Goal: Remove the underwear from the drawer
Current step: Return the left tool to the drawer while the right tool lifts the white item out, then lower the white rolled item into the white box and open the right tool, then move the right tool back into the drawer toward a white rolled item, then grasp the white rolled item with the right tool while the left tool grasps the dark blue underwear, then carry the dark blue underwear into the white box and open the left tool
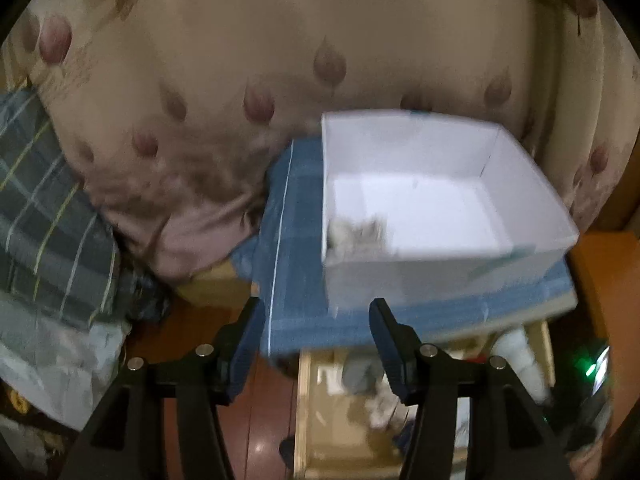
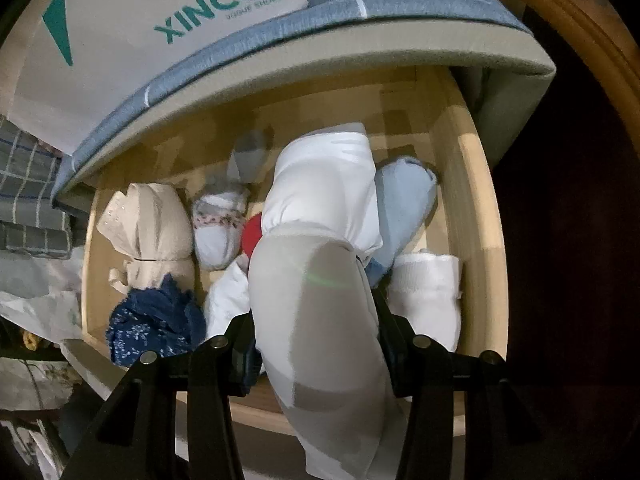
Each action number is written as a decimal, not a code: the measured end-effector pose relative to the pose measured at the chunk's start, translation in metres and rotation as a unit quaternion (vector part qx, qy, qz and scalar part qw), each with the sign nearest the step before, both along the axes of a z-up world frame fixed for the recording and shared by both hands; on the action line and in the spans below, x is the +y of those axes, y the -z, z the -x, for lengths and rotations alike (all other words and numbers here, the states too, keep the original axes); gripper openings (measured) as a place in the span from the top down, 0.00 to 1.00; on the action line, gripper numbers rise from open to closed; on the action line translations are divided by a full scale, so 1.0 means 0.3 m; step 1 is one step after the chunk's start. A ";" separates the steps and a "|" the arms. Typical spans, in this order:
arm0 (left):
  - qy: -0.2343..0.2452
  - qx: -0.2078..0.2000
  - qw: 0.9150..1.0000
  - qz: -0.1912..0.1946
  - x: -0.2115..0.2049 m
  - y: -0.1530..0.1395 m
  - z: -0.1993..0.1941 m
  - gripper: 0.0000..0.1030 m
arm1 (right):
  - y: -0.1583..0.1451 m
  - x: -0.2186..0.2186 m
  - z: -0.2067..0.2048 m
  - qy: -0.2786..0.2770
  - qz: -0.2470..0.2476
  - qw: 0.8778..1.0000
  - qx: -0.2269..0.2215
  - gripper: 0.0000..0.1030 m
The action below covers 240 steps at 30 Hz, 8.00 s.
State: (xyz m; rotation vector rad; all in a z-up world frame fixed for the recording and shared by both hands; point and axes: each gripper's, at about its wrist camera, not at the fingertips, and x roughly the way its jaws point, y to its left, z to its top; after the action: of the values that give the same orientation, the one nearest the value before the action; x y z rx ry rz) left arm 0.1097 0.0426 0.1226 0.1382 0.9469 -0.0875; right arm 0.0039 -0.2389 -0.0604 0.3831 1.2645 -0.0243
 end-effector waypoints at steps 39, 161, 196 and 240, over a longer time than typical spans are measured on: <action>-0.080 0.085 0.993 0.004 -0.007 0.507 0.221 0.46 | -0.475 0.028 0.141 -0.067 -0.026 0.993 -0.088 0.58; -0.006 0.138 0.988 0.065 -0.055 0.542 0.213 0.46 | 0.261 0.158 -0.126 -0.145 0.094 0.962 0.210 0.53; 0.037 0.271 0.958 0.092 -0.247 0.649 0.214 0.46 | 0.128 -0.004 -0.005 -0.042 0.003 0.991 0.129 0.56; 0.076 0.084 0.990 0.081 -0.176 0.175 0.211 0.73 | 0.123 -0.013 0.003 -0.034 -0.008 0.991 0.127 0.56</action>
State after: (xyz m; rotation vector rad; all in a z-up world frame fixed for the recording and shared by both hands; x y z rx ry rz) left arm 0.0465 -0.0102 0.0701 0.0533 1.0919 -0.3199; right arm 0.0031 -0.2427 -0.0973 0.3584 1.5305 -0.0044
